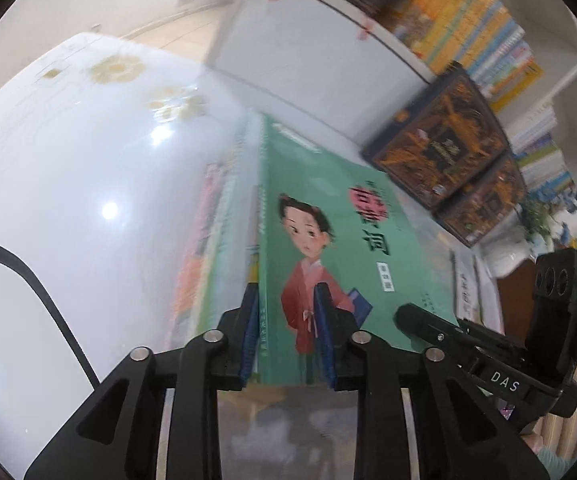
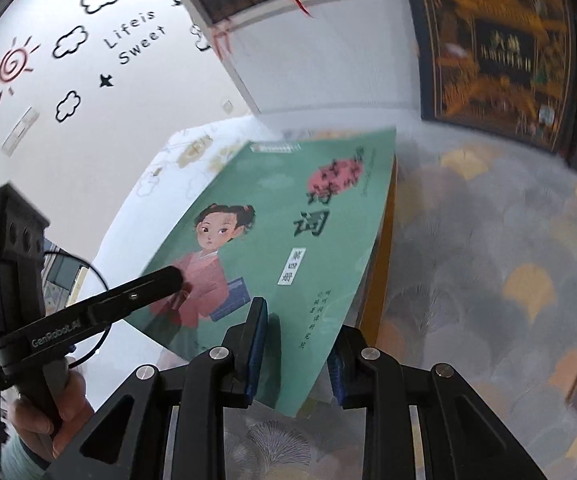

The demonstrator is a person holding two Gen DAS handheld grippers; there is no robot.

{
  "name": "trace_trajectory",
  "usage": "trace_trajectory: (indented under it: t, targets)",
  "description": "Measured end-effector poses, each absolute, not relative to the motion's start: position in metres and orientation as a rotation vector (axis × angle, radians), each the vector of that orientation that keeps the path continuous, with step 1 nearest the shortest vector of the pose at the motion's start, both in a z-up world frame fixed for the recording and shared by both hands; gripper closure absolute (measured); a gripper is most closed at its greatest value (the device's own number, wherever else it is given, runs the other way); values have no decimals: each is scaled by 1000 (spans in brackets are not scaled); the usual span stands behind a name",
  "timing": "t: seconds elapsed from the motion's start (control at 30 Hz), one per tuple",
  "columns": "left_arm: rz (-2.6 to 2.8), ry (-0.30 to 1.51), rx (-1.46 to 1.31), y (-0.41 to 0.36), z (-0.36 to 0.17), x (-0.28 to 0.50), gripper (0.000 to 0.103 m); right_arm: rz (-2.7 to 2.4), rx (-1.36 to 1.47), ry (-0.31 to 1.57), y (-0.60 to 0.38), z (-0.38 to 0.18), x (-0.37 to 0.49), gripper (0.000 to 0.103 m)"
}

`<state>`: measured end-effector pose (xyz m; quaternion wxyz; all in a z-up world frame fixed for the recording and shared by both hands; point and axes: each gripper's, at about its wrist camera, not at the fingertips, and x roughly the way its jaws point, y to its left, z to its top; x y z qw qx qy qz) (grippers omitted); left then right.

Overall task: Organize books
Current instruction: 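Lower the green book onto the stack and open the left gripper, then move the left gripper to the white booklet and grasp its edge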

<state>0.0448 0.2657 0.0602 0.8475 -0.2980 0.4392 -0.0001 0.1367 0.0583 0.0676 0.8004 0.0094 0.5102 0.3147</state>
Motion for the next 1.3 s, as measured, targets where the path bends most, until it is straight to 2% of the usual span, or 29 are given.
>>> trace_trajectory:
  t: [0.1,0.23,0.33,0.63,0.73,0.77,0.8,1.3]
  targets:
    - [35,895,-694,276,61,30,77,678,-31,1082,69,66,131,76]
    - [110,924,-655,277,65,19,77,676,33,1137,66,61,132,76]
    - [132,943,-596,267,73,11,77,666,66,1163,53,62,129,72]
    - [96,935,-508,216,100,0,77,637,133,1131,-7,86,95,70]
    - [70,929,-474,192,110,-2,77,621,151,1105,-34,99,83,60]
    - [60,926,-461,183,114,-2,77,612,160,1093,-45,103,77,51]
    - [51,924,-454,176,116,-2,77,605,171,1081,-55,107,72,47]
    - [-151,991,-326,-3,131,17,75,465,360,1094,-245,108,24,46]
